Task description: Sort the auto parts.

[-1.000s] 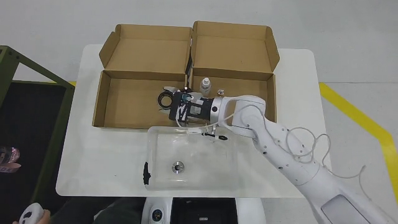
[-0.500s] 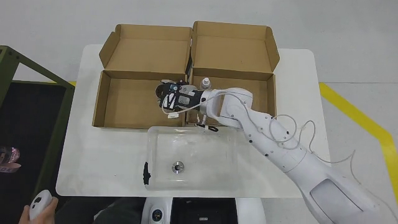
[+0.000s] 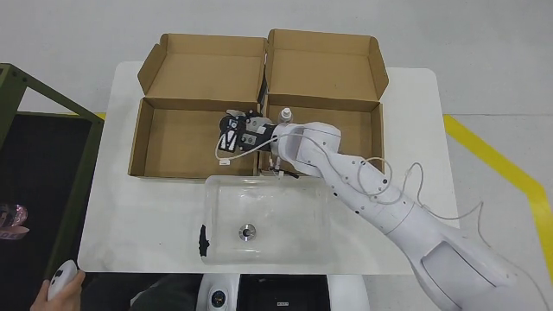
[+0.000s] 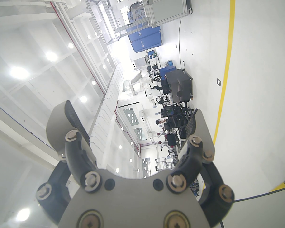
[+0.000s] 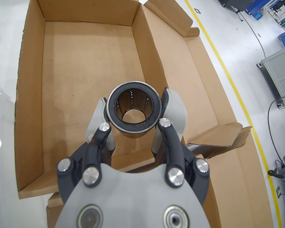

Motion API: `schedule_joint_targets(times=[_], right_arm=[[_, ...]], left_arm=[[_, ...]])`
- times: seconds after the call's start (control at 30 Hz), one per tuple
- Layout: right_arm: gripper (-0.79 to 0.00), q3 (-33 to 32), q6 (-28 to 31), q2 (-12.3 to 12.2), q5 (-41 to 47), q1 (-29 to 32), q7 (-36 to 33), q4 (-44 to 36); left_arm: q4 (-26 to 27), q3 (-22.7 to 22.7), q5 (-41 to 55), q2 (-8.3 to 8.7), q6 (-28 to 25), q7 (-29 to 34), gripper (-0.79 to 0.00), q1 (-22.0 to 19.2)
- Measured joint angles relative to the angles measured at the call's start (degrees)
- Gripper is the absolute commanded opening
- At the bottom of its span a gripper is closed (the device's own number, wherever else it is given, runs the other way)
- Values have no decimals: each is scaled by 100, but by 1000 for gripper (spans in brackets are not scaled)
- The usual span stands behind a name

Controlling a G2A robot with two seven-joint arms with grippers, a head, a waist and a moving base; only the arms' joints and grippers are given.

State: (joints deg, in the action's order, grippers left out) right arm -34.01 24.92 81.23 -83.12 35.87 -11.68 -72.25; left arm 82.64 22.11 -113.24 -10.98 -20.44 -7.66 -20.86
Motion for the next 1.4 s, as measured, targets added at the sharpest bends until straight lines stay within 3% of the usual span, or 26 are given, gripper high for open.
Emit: schedule_joint_targets(times=[0.4, 0.6, 1.03, 1.13, 1.4], right_arm=[[-785, 91, -35, 228, -67, -167, -260, 315], [-742, 170, -29, 371, -53, -273, -360, 571], [-520, 200, -13, 556, -202, -326, -392, 969], [-431, 174, 5, 578, -255, -328, -384, 1004], [-403, 66, 72, 619, -334, -309, -349, 1034]], left_arm=[[0, 0, 0, 0, 0, 0, 0, 0], [0, 0, 0, 0, 0, 0, 0, 0], [0, 0, 0, 0, 0, 0, 0, 0], [0, 0, 0, 0, 0, 0, 0, 0], [0, 0, 0, 0, 0, 0, 0, 0]])
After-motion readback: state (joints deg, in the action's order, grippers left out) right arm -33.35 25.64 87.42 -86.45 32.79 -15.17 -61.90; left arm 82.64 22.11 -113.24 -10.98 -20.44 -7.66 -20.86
